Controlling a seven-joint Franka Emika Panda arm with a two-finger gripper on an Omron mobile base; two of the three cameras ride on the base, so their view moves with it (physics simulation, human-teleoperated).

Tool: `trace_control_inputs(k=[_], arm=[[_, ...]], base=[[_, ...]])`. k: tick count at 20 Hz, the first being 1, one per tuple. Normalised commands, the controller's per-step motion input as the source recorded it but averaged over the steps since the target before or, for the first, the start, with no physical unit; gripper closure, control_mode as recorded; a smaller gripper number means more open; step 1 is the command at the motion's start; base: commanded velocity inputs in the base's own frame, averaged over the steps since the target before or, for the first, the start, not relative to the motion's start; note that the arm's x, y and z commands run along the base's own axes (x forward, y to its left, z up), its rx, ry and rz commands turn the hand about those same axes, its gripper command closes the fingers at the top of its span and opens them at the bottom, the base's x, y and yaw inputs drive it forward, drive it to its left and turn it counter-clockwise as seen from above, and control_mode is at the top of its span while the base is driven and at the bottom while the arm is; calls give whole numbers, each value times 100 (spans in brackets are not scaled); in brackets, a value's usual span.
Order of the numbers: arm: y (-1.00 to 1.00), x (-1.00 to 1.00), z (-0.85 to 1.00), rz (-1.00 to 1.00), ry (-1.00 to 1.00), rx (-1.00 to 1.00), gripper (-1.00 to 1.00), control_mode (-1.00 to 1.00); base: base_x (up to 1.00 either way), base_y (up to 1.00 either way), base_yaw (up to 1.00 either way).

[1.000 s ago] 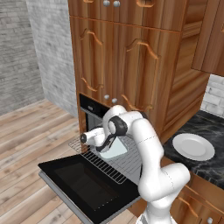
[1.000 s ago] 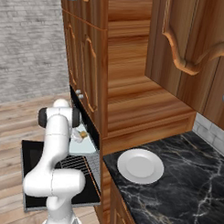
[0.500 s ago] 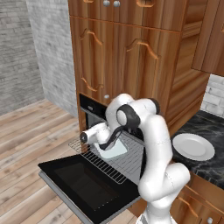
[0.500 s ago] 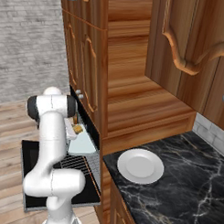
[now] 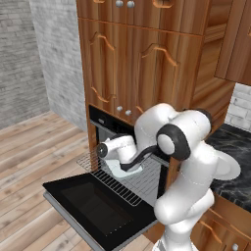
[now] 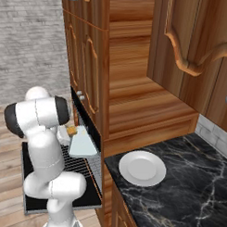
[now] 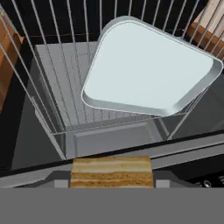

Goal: Take the baked cake out of the oven and place it on the plate for cooling. Then close the oven door.

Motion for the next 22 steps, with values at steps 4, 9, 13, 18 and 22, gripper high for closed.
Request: trace_control_inputs(k=[4,9,13,18,22], arm=[[21,-83,68,0,18,8,100,-100],[3,-99,90,0,10,6,100,-100],[0,-99,100,-1,4,2,100,-100],[-8,-77,100,-4,3,0,100,-100],[-29,-77,98,-7,6,0,100,-100]], base=[[0,0,0],[0,0,0],[0,0,0],[0,0,0],[0,0,0]])
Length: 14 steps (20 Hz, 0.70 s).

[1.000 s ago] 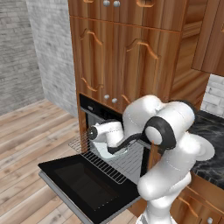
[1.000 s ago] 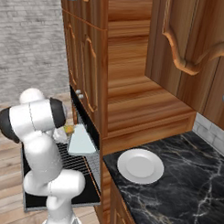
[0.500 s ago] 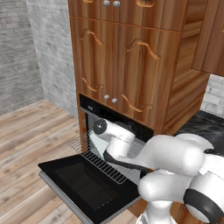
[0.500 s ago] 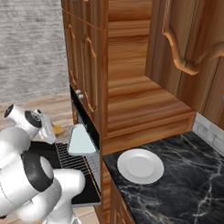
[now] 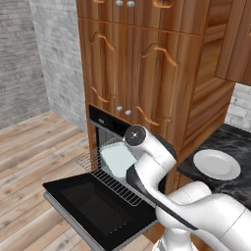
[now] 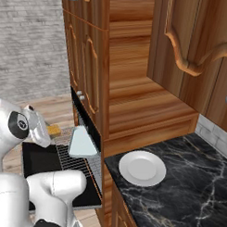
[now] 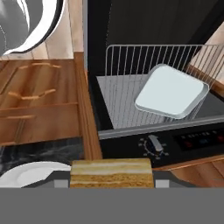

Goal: Take the baked cake out of the oven and place it on the plate for cooling. Then close the oven door.

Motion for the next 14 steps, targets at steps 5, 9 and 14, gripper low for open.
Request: trace_control_inputs(k=[5,9,14], arm=[[-55,-63,75,-12,11,0,100,-100],[-72,-33,41,-12,16,0,100,-100],[-88,-1,7,-7,17,0,100,-100]], base=[[0,0,0],[0,0,0],[0,0,0]])
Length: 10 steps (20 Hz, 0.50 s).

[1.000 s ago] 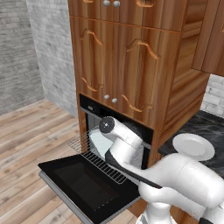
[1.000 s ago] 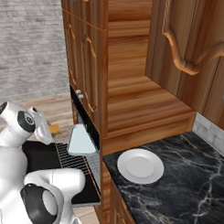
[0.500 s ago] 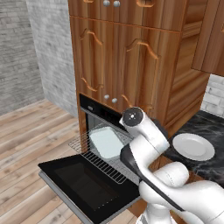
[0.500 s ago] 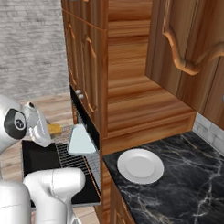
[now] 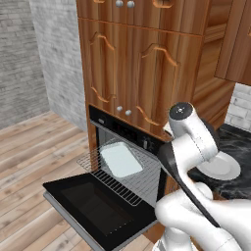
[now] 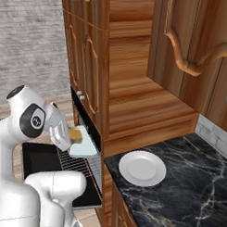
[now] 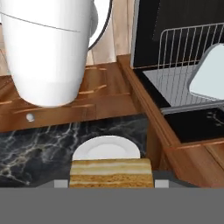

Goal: Take the baked cake out of the oven and place it on the plate for cooling. Then close the oven door.

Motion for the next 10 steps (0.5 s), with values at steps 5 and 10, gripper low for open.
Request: trace_control_inputs(k=[5,10], arm=[[-94,0,-9,0,5,0,100,-100],[-85,0,-42,2,-1,3,100,-100]], base=[[0,0,0],[0,0,0]])
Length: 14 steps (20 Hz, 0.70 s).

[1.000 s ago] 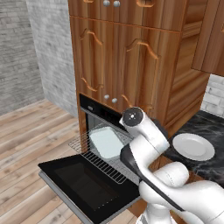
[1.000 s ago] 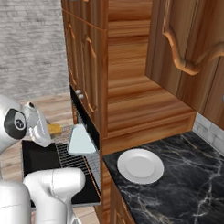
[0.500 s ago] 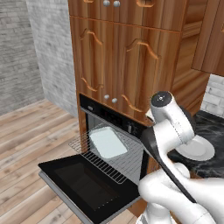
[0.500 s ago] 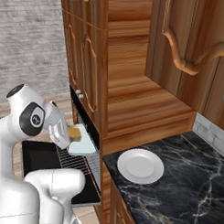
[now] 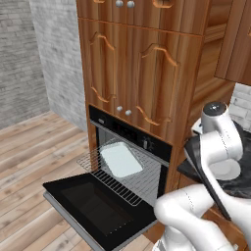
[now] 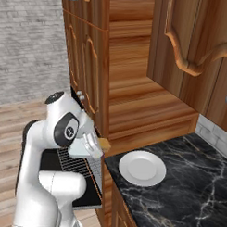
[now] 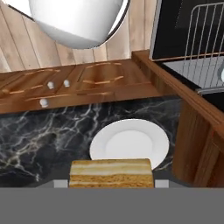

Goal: Take the baked cake out of the oven and place it on the plate for cooling. Then close the oven door.

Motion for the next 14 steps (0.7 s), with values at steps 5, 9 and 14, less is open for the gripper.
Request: trace_control_inputs(k=[5,9,14], arm=[[-76,0,-40,7,-6,5,100,-100],[-70,18,-26,13,0,9,100,-100],[-68,22,-27,14,0,8,100,-100]], base=[[0,0,0],[0,0,0],[0,0,0]])
